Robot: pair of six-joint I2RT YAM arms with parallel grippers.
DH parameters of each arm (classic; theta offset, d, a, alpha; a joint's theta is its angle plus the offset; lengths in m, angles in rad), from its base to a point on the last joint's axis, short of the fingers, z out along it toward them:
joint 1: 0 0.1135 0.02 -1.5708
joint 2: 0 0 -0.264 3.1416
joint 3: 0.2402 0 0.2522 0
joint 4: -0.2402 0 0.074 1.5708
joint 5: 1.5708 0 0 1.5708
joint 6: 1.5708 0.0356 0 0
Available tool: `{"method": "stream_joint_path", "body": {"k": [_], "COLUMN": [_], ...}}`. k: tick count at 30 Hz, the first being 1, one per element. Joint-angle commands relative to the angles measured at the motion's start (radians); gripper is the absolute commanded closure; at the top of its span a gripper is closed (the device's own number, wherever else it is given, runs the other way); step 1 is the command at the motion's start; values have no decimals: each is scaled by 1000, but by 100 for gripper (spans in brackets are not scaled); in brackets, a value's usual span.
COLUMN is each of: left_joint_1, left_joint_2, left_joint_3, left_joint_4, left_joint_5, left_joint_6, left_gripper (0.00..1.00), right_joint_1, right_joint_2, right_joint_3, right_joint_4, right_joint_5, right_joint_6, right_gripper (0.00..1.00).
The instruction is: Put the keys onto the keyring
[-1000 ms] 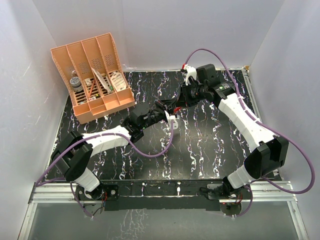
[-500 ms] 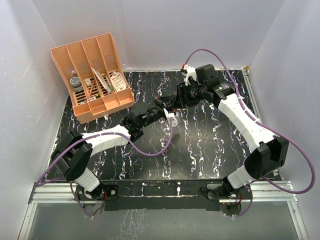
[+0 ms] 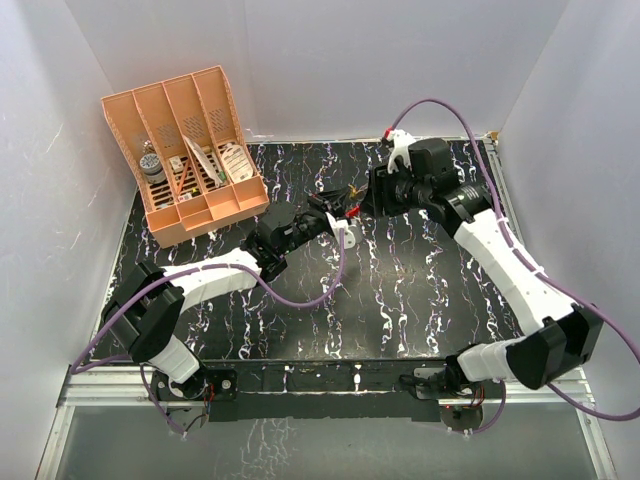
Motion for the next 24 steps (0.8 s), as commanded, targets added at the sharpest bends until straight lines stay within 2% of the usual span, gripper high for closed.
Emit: {"method": "stream_joint_path", "body": {"k": [1,6,11,18,24], "left_joint_1": [7,7,6,6,6], "left_joint_2": [-35,-45,-52,-47,-43], "left_joint_3": [51,62,69,88,99], "left_joint_4": [30,8,-10,-45,-54], "left_joint_5": [-9,-14,-15,-22,-26], "left_joint_6": [-49,-90,-125,-156,-174], "left_gripper": [100,100,100,100,100], "right_joint_1": [-6,-6,-6,-6,-3], "right_joint_2": [-112,-253,-362,-360,-394], "right_joint_3": [-109,-296,-458,-572,-717], "right_joint_4": [200,462,681,846,1075], "right_joint_5": [84,130,114,27,37], "right_joint_6": [25,45,47,27,28], "right_gripper": [56,66,66,65,67]}}
